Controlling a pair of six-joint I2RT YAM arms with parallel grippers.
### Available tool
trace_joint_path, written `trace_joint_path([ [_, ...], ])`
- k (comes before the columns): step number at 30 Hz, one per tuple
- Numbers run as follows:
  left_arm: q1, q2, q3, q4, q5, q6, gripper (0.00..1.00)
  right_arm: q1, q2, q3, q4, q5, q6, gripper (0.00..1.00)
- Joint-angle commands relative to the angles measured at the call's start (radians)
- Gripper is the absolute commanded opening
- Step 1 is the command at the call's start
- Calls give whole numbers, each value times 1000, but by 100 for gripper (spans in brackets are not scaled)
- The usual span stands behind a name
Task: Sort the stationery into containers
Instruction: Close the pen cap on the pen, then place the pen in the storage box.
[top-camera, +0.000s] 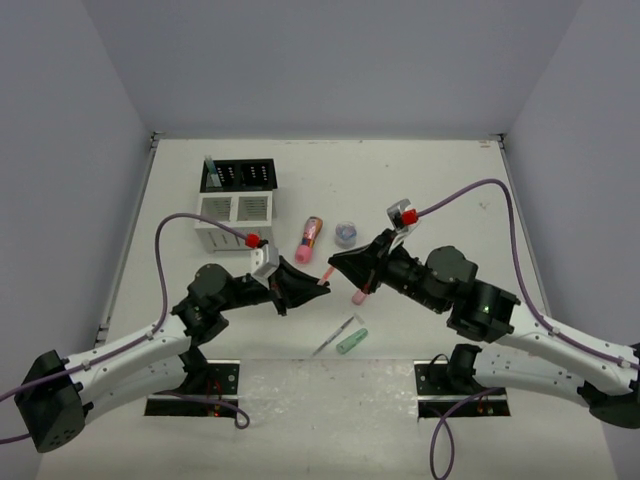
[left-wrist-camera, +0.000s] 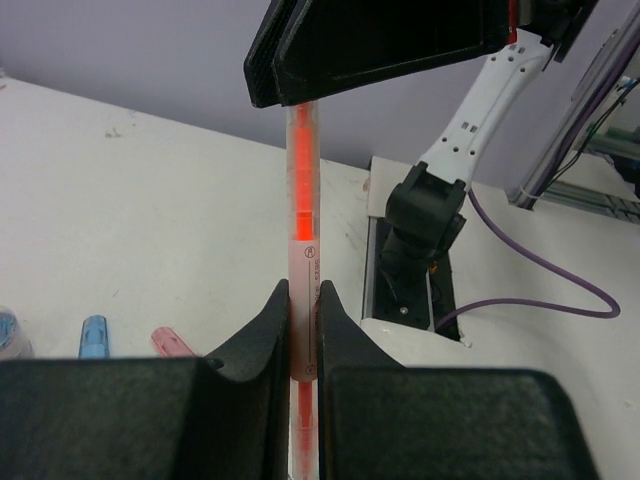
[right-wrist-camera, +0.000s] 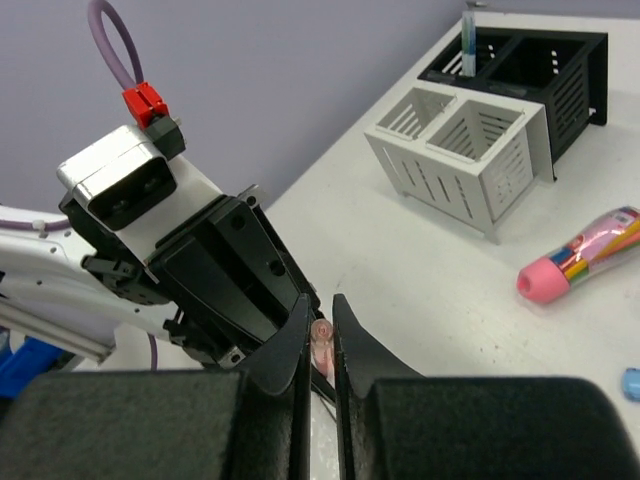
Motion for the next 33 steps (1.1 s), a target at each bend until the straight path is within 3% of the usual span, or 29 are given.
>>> trace_joint_path([
  [1, 10, -6, -12, 115, 57, -7, 0, -2, -22, 86, -113, 58, -46, 33],
  [5, 8, 19, 0, 79, 63, -10, 0, -4, -27, 114, -118, 70, -51, 55],
  [7, 4, 23, -5, 75, 61, -15, 0, -9, -36, 129, -119, 77, -56, 57],
  [21, 1, -54, -21, 83, -53, -89, 0, -13, -35, 108, -102, -44, -45, 46],
  [23, 0, -70, -1, 20, -224, -95, 0, -13, -52, 99, -113, -16, -46, 49],
  [27, 3, -113, 72, -167, -780, -124, 0, -13, -152, 81, -150, 118, -45, 52],
  [31, 2, -76, 194, -218, -980, -82, 0, -13, -225, 56, -160, 178, -53, 53],
  [33, 7, -15, 316, -234, -1225, -20, 0, -13, -239, 41, -178, 181, -44, 53],
])
